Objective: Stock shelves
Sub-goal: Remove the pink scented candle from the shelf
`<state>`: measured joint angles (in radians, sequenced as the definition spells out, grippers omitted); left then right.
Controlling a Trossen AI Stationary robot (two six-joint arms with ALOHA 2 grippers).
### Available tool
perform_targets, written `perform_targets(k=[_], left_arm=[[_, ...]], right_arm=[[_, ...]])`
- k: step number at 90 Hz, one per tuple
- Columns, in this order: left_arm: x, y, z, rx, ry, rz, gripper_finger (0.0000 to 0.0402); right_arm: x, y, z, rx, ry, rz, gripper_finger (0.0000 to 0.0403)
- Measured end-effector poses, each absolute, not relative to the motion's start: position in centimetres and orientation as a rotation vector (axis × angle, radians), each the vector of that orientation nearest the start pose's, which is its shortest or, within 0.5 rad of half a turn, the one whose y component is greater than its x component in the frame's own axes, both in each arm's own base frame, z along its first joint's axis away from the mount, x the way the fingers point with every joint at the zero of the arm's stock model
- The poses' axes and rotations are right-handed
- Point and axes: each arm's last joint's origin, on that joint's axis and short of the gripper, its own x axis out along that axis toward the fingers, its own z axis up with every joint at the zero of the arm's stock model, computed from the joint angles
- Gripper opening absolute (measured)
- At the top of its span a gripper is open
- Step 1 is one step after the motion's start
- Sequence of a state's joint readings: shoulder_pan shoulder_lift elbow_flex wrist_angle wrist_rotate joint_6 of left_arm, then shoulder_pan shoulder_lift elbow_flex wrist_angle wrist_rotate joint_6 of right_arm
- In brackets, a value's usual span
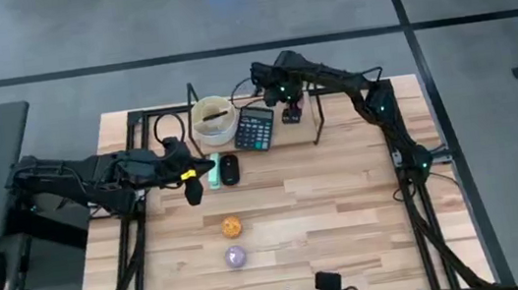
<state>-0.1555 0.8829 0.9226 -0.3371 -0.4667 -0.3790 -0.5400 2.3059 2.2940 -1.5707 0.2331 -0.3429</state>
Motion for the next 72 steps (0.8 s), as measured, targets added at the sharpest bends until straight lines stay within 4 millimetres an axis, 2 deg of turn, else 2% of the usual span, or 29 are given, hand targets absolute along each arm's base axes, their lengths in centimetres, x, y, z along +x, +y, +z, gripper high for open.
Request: perform_targets(k=[11, 21, 31, 47, 72], left_arm=[[18.4, -1.6, 35.0, -0.281, 0.223, 0.358, 0.0], [18.4, -1.6, 35.0, -0.279, 0.222, 0.358, 0.0], [18.4, -1.6, 35.1, -0.261, 0.217, 0.352, 0.0], [18.4, -1.6, 35.1, -0.26, 0.214, 0.35, 0.0], [18.5, -1.9, 35.1, -0.258, 0.238, 0.248, 0.0]], right_arm=[[38.5, -21.1, 28.9, -0.026, 1.553, -0.342, 0.0278], [39.1, -18.3, 30.2, -0.016, 1.493, -0.257, 0.0278], [40.2, -15.4, 30.0, -0.023, 1.503, -0.226, 0.0278], [41.9, -9.5, 30.0, -0.049, 1.488, -0.147, 0.0278], [43.0, -1.3, 29.9, 0.042, 1.472, -0.047, 0.0278]])
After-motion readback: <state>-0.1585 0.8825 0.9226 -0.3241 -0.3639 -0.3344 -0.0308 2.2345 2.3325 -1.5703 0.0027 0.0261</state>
